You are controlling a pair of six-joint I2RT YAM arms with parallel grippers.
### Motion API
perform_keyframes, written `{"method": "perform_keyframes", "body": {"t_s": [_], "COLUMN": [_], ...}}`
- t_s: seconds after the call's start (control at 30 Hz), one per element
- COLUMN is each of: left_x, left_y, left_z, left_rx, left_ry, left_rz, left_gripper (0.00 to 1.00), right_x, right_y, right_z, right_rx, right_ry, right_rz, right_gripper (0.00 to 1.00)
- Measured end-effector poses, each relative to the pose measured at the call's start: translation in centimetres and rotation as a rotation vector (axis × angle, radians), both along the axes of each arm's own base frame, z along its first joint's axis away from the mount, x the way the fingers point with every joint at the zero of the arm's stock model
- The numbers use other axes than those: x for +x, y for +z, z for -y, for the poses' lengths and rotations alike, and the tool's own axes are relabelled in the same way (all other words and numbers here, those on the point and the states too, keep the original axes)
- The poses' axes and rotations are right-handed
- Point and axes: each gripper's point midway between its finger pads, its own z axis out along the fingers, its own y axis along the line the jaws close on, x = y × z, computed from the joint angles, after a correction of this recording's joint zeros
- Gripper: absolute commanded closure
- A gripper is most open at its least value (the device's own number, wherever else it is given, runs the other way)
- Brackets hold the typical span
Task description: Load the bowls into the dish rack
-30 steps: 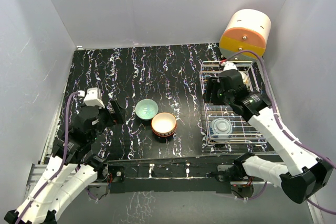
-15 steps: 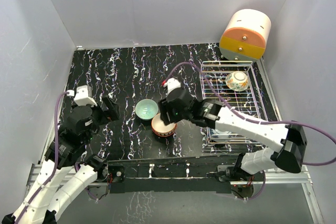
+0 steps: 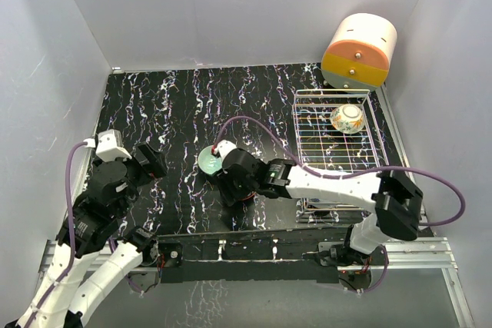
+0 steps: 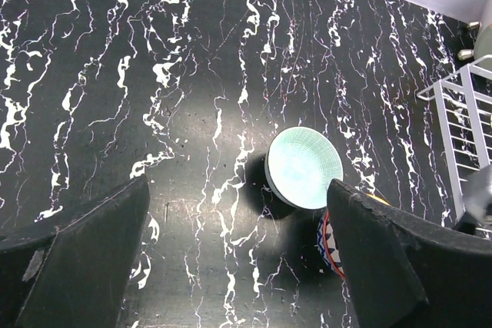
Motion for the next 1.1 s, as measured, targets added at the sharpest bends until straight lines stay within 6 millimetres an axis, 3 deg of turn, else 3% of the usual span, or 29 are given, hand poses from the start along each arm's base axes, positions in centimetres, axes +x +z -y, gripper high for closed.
{"method": "perform_keyframes", "body": {"t_s": [0.3,0.37,0.5,0.9,0.97,1.1], "left_x": [-0.4,-0.5,-0.5,-0.6,-0.6,-0.7], "left_y": [0.1,0.1,0.1,0.1,0.2,0.2], "left_z": [-0.5,-0.6,-0.6,-0.7,-0.7,-0.7], "left_rx": [-0.009,-0.009,-0.009,-0.010,-0.013,-0.013], "left_ry": [0.017,0.019,0.022,0.023,0.023,0.023], "left_rz": [0.010,0.011,0.012,0.016,0.020,0.021], "left_gripper": [0.03,0.03,0.03,0.03,0.03,0.03], "right_x": [0.1,0.2,0.6,1.2,1.2,1.3], "right_y": [-4.2,-4.3,-4.0,-3.9,-4.1,-4.7], "right_z": [-0.4,-0.3,-0.5,-0.4,-0.4,-0.5], "right_rx": [-0.103,-0.108,-0.108,-0.113,-0.118,-0.134], "right_ry": [0.052,0.049,0.042,0.023,0.023,0.020], "right_rz": [-0.021,-0.017,-0.002,0.019,0.016,0.012], "right_gripper": [0.52,0.56,0.74,0.71,0.74,0.92]}}
